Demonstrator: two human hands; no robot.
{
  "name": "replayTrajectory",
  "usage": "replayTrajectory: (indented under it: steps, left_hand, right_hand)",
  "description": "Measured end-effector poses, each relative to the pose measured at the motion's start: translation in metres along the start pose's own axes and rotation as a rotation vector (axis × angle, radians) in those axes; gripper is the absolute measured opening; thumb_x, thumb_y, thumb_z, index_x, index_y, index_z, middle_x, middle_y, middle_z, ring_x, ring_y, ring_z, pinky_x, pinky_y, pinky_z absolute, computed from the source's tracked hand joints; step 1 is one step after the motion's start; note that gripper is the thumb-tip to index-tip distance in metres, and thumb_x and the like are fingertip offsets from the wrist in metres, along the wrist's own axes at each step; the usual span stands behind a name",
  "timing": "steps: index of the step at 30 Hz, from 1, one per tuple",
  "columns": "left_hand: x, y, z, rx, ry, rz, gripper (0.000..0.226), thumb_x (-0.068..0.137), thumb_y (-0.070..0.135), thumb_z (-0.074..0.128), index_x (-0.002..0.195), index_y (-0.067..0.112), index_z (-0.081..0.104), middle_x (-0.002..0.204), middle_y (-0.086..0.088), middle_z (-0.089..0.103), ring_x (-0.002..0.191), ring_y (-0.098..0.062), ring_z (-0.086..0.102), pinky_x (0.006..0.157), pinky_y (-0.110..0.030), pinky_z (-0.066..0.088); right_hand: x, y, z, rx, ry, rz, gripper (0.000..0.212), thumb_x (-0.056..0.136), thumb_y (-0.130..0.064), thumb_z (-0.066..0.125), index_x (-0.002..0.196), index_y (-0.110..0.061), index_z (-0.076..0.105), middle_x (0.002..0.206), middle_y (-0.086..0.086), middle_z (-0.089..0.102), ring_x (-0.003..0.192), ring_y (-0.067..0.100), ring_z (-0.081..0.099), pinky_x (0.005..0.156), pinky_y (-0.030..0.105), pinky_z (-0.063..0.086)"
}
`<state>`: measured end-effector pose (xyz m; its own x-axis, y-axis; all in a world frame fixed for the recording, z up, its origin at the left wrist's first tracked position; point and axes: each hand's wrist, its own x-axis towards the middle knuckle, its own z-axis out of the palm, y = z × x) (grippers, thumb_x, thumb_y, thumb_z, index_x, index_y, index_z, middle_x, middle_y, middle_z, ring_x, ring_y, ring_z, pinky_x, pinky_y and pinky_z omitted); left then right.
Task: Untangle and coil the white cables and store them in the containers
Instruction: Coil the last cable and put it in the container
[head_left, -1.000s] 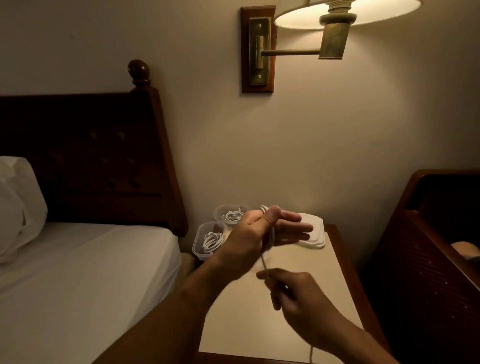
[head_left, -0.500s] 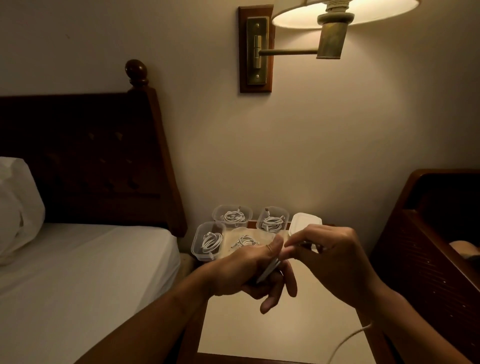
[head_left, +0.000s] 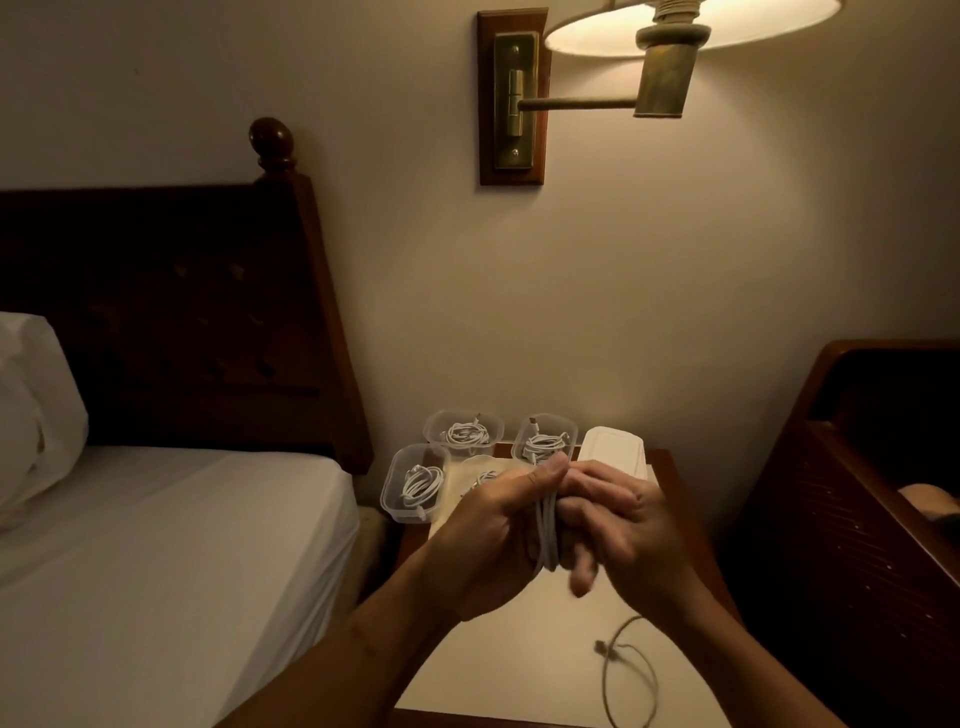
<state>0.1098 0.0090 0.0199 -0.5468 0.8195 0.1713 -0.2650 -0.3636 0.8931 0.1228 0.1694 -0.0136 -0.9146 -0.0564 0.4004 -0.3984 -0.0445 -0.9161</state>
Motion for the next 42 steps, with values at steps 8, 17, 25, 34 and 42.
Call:
replayTrajectory:
  steps: [8,17,25,34,42]
  left_hand:
    - [0.025,0.015,-0.015,0.287,0.248,0.056,0.057,0.105,0.039,0.037,0.138,-0.005,0.051,0.133,-0.019,0.066,0.121,-0.036,0.065,0.101,-0.042,0.055]
    - [0.024,0.006,-0.027,1.225,0.224,-0.271,0.066,0.106,0.059,0.027,0.106,0.01,0.071,0.091,-0.015,0.074,0.08,-0.027,0.073,0.075,-0.036,0.059]
    - [0.005,0.007,-0.03,0.479,-0.068,-0.386,0.072,0.106,0.061,0.015,0.091,0.009,0.062,0.058,-0.008,0.056,0.043,-0.026,0.028,0.043,-0.026,0.023]
    - [0.004,0.001,-0.008,-0.15,-0.137,-0.133,0.042,0.108,0.044,0.03,0.084,0.016,0.049,0.05,-0.001,0.051,0.034,-0.014,0.032,0.039,-0.022,0.029]
    - [0.017,0.007,-0.002,-0.206,0.274,0.09,0.052,0.106,0.04,0.033,0.105,-0.004,0.062,0.104,-0.029,0.073,0.093,-0.037,0.075,0.079,-0.042,0.062]
  right_hand:
    - [-0.03,0.009,0.012,-0.919,-0.248,-0.027,0.027,0.104,-0.04,0.045,0.125,-0.035,0.061,0.082,-0.018,0.068,0.068,0.01,0.062,0.063,0.022,0.05]
    - [-0.021,-0.02,-0.002,-0.882,-0.258,-0.244,0.025,0.094,-0.048,0.055,0.095,-0.031,0.073,0.076,-0.017,0.071,0.062,0.006,0.065,0.054,0.019,0.05]
    - [0.012,-0.025,-0.037,-0.721,-0.066,-0.499,0.015,0.088,-0.035,0.077,0.089,-0.02,0.079,0.08,-0.011,0.069,0.07,0.01,0.066,0.056,0.027,0.052]
    - [0.005,0.002,-0.012,-0.321,0.034,-0.279,0.02,0.099,-0.01,0.053,0.096,-0.015,0.073,0.082,-0.007,0.067,0.075,0.015,0.064,0.065,0.025,0.051]
    - [-0.022,0.026,0.01,-0.419,-0.051,0.039,0.031,0.101,-0.009,0.054,0.084,-0.031,0.068,0.068,-0.005,0.066,0.064,0.018,0.061,0.056,0.036,0.048]
